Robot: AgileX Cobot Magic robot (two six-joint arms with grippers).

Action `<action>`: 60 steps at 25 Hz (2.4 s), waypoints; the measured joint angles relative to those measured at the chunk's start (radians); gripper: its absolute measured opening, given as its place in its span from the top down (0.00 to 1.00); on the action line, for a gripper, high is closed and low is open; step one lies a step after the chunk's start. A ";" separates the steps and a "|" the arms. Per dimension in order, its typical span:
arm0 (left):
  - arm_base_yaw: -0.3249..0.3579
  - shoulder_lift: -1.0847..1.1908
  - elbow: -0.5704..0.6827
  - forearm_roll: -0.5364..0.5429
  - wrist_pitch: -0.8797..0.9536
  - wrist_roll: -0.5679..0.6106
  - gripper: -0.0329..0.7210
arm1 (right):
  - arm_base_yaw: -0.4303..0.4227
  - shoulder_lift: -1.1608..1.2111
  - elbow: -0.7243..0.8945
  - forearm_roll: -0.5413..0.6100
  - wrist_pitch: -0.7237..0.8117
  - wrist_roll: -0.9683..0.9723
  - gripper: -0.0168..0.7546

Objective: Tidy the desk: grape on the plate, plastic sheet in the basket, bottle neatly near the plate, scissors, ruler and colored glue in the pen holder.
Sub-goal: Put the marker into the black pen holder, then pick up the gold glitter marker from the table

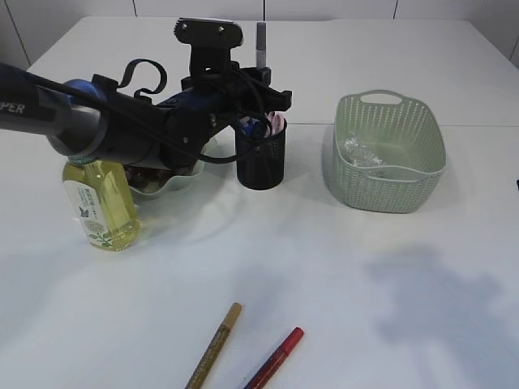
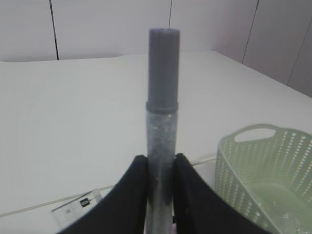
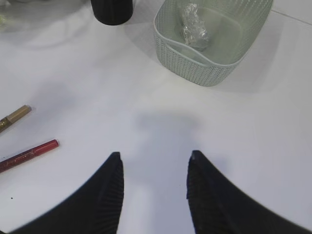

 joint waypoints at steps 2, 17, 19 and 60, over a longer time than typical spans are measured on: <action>0.000 0.000 0.000 0.000 0.000 -0.001 0.78 | 0.000 0.000 0.000 0.000 0.000 0.000 0.53; 0.000 0.000 0.000 0.000 -0.026 -0.001 0.71 | 0.000 0.000 0.000 0.000 0.000 0.000 0.53; 0.000 0.000 0.000 0.000 -0.029 -0.001 0.70 | 0.000 0.000 0.000 0.000 0.000 0.000 0.53; -0.187 -0.295 -0.002 0.176 1.663 -0.423 0.63 | 0.000 0.000 0.000 0.014 0.037 0.000 0.53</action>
